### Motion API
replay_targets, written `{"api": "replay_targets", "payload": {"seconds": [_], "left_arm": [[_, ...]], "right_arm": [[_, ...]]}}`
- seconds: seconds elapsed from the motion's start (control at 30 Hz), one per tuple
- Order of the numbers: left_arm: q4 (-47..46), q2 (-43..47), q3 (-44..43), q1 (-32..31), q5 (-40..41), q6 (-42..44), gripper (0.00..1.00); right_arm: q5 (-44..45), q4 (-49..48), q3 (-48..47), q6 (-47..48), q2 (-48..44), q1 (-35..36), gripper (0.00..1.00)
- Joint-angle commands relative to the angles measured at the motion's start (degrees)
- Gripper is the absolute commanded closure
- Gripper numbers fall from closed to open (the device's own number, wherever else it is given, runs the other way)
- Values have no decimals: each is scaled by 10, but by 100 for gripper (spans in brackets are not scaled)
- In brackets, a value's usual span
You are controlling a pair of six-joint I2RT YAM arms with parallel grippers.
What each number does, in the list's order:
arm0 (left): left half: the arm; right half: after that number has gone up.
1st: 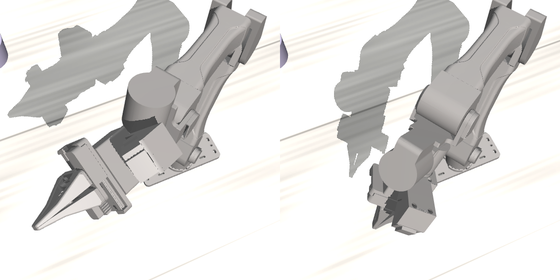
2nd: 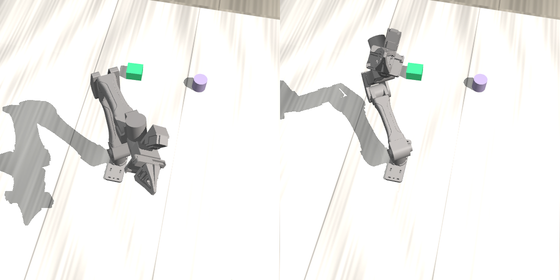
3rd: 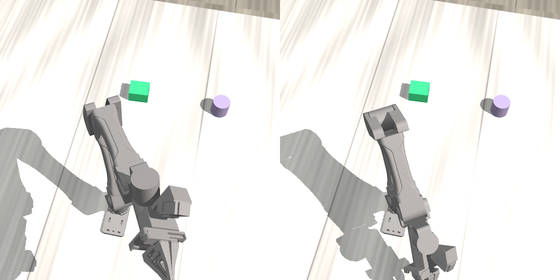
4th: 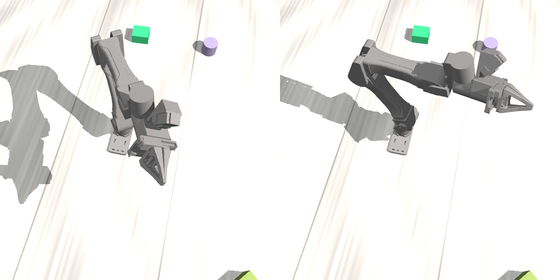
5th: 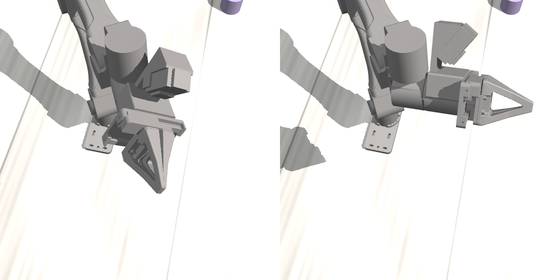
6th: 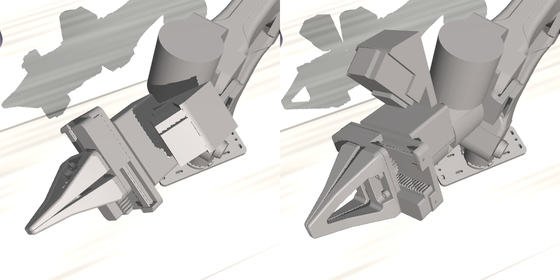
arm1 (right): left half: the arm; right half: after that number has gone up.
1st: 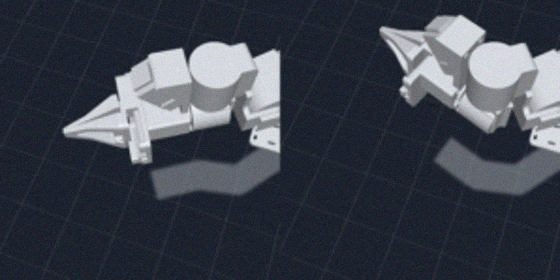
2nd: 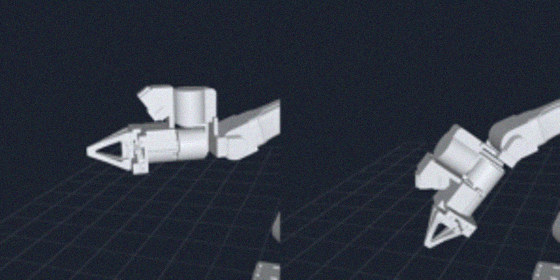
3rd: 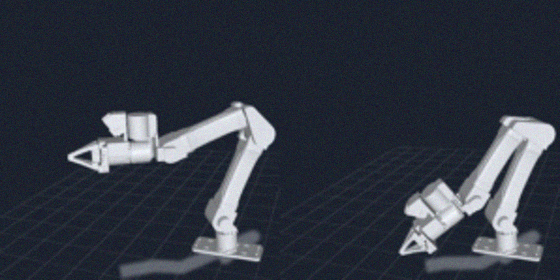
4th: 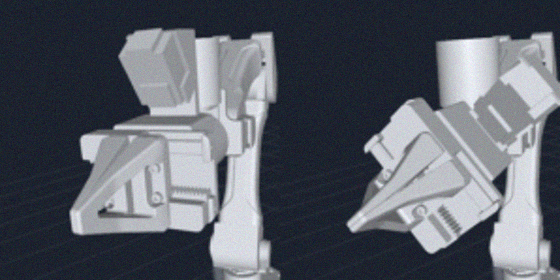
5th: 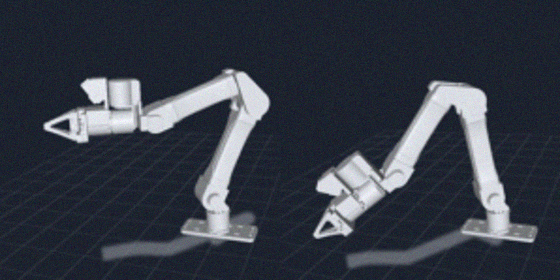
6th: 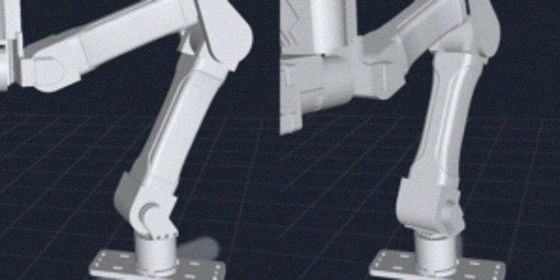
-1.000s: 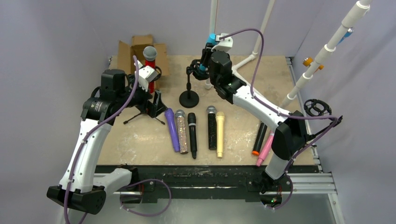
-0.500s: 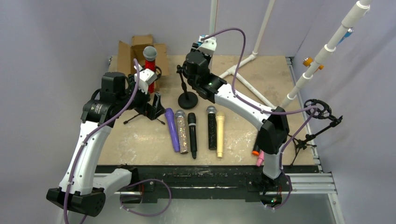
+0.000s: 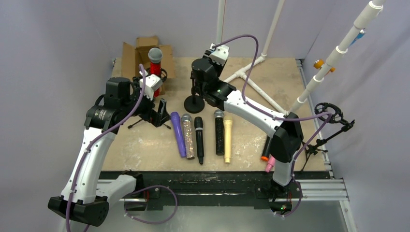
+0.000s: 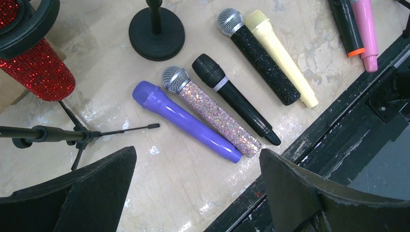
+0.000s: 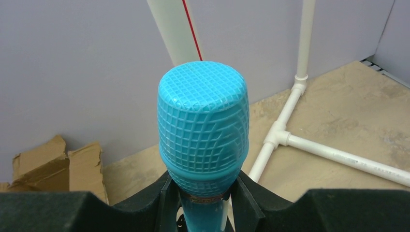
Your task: Attach the microphones to the stand
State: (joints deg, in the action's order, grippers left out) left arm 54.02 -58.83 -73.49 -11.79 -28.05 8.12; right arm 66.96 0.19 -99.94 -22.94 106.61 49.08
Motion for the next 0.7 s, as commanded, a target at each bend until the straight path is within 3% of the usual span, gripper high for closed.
{"api": "replay_targets", "payload": {"seconds": [0.0,0.23,0.53,0.67], "left_arm": [[-6,10,0,-3,4,3,0],[-2,20,-2,-3,13,7,0],[12,30,-13,-3,22,15,0],[18,33,-16,-4,23,16,0]], "right_arm": [[-11,19,7,-8,-5,4,57],[-30,48,-10,1,2,4,23],[-74,126,-15,-19,-30,4,2],[-90,184,-18,-44,-54,4,1]]}}
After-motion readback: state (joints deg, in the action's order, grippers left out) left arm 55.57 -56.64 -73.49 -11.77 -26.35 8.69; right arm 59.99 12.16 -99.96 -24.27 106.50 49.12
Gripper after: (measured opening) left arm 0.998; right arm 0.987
